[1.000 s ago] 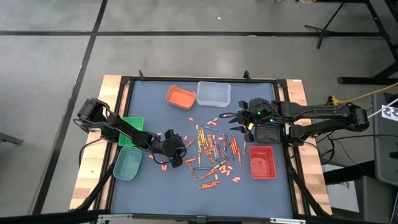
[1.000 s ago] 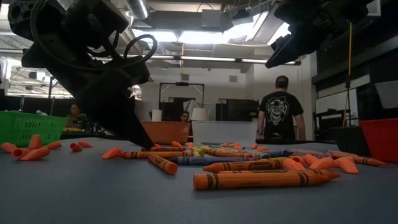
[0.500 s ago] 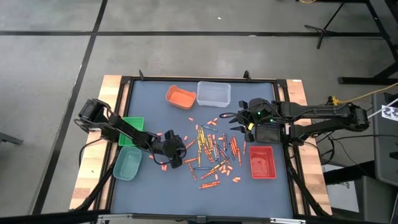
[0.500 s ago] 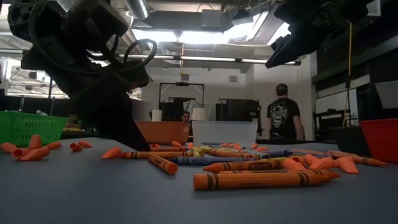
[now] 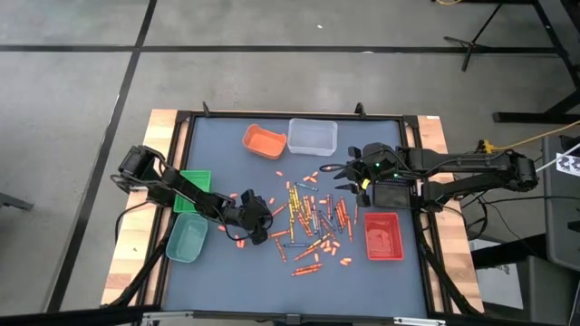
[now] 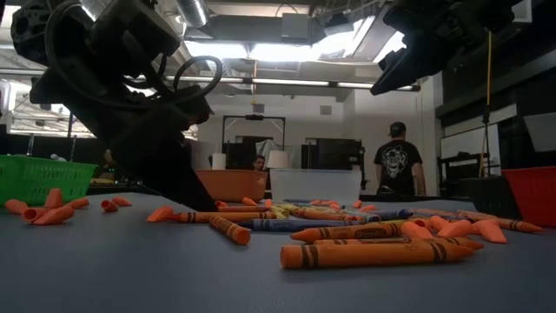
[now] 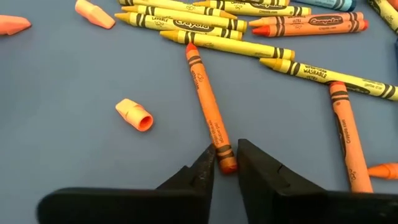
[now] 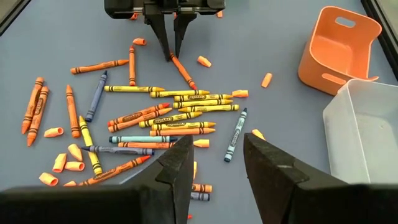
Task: Sort crayons
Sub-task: Put the red crayon into the orange bin
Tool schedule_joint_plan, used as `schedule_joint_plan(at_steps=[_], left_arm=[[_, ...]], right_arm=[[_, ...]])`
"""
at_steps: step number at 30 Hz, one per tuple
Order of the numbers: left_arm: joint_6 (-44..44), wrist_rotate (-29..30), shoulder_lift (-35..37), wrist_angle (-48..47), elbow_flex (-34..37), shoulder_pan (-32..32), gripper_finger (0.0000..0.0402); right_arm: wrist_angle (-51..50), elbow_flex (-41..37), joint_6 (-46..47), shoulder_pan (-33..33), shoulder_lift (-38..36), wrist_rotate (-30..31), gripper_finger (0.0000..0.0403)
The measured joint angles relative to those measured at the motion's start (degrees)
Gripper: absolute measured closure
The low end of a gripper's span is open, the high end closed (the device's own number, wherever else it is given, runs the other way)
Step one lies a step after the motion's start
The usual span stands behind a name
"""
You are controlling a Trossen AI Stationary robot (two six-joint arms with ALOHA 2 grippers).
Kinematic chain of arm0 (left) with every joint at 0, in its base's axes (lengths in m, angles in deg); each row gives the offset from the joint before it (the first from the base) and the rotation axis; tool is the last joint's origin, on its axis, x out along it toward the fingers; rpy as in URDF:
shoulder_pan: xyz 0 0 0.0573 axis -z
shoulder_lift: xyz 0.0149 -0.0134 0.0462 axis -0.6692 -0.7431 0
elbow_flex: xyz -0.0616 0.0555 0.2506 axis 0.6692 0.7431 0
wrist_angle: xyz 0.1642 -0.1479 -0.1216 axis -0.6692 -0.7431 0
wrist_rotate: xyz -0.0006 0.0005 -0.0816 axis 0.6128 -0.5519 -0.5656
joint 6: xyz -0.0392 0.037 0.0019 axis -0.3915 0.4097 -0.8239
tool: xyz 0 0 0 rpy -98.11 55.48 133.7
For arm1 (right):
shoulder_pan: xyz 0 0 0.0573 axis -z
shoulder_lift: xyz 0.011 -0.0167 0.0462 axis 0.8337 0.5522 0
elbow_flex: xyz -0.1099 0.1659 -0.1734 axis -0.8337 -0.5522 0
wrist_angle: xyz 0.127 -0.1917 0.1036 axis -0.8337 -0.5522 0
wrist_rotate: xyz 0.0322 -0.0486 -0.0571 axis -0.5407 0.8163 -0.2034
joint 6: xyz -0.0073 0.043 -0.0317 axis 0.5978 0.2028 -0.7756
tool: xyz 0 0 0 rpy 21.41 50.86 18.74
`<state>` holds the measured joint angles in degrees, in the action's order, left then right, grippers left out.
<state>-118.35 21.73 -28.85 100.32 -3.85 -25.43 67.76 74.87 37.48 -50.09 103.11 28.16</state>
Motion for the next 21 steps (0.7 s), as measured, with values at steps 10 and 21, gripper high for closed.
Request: schedule_joint_plan(at_steps=[10, 21], left_arm=[[-1.1, 1.6, -0.2, 2.0, 0.1, 0.0, 0.0394], [-1.0, 4.3, 2.1, 2.9, 0.2, -0.9, 0.0396]], right_arm=[[0.0, 0.0, 0.0, 0.0, 0.0, 0.0, 0.0265], [0.2, 0.0, 0.0, 0.0, 0.0, 0.0, 0.0265]])
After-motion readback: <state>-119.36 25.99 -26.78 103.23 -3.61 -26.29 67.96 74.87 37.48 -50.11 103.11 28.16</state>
